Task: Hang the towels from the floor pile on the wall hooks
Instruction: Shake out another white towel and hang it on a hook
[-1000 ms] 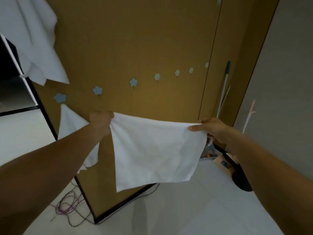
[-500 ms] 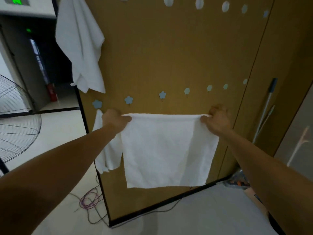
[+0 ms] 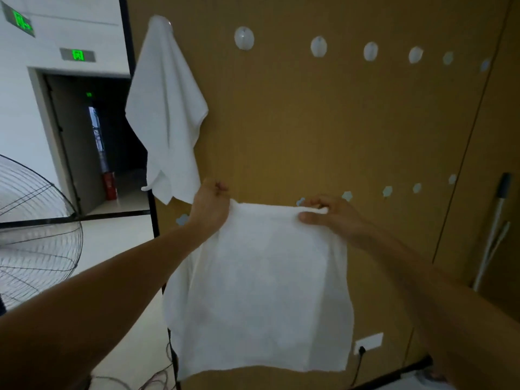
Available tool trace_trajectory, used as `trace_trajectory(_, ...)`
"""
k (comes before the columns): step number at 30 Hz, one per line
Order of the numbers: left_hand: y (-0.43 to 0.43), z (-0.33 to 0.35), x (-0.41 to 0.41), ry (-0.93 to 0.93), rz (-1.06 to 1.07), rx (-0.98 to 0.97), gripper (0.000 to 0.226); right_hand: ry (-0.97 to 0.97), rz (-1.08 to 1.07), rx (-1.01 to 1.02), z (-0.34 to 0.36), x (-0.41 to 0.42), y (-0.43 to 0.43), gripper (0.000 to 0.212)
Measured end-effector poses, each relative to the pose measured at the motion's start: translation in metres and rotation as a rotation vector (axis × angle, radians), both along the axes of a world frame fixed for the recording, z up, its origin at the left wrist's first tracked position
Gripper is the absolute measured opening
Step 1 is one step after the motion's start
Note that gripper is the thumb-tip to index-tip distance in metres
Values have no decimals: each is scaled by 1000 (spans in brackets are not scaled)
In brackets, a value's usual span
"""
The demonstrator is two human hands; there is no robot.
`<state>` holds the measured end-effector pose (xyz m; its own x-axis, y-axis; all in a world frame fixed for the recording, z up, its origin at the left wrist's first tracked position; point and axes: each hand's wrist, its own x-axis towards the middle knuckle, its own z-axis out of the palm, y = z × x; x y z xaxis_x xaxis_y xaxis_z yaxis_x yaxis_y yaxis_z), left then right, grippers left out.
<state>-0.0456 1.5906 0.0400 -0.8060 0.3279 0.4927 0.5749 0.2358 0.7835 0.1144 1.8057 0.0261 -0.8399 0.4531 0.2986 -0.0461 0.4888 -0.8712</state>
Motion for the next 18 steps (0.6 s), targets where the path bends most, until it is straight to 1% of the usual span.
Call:
trace_trajectory(2, 6, 16, -19, 26, -133, -62, 16, 28, 0, 57, 13, -21, 1, 38)
trace_trajectory(5, 12, 44, -40, 55, -331, -231, 40, 194, -81, 86, 37, -55, 2, 33)
trace_trajectory(6, 14, 55, -49, 86, -356, -295, 46, 240, -99, 105, 46, -69, 3, 29)
trace_trajectory(8, 21, 73, -61, 136, -354, -345, 43, 291, -134, 162, 63, -89, 1, 27)
trace_trajectory(9, 25, 84, -68, 162, -329, -315, 43, 322, -158, 194, 72, -102, 1, 26)
trace_trajectory(11, 35, 108, -82, 190, -236, -180, 44, 397, -189, 225, 91, -124, 5, 23)
trace_trajectory(13, 45, 131, -94, 214, -148, -40, 41, 469, -162, 215, 115, -143, 11, 22)
trace_trajectory(15, 57, 149, -104, 267, -92, 6, 34, 506, -106, 221, 141, -157, 19, 27)
trace_trajectory(18, 73, 176, -118, 352, -28, 55, 28, 495, -37, 211, 178, -176, 34, 29)
